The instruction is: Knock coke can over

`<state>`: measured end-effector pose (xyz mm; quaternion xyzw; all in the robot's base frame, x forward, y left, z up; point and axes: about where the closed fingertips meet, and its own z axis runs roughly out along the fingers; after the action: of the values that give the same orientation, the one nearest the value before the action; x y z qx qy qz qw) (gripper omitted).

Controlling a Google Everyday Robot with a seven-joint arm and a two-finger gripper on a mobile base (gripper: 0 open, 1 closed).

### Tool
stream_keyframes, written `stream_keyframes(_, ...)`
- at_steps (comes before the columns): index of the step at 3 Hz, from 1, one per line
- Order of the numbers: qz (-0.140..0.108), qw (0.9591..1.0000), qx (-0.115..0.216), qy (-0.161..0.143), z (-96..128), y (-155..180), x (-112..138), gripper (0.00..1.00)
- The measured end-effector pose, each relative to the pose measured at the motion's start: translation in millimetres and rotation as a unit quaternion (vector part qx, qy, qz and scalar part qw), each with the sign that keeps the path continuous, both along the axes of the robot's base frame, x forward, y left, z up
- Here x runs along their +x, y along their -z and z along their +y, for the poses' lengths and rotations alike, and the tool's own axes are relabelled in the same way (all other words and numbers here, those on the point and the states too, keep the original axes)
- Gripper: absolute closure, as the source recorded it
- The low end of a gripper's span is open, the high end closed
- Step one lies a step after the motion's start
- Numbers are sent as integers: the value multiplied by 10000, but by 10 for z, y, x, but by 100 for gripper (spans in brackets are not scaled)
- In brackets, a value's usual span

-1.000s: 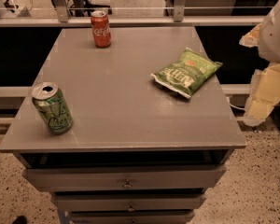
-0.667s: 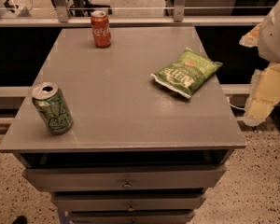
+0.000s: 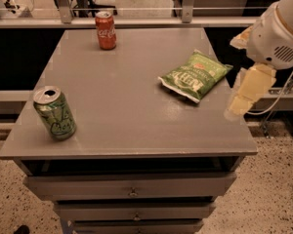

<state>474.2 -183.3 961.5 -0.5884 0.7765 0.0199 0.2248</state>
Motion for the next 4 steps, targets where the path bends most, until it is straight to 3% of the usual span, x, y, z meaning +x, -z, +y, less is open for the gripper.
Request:
stream_keyframes(1, -237, 9978, 622, -13, 327, 84, 428, 0)
stream_keyframes(2, -607, 9901, 1265, 64, 625, 34, 951, 0)
stream_keyframes(3, -608, 9901, 1266, 64, 627, 34, 952, 0)
stream_keyframes(4, -719, 9858, 1506, 163, 781, 68, 1099, 0)
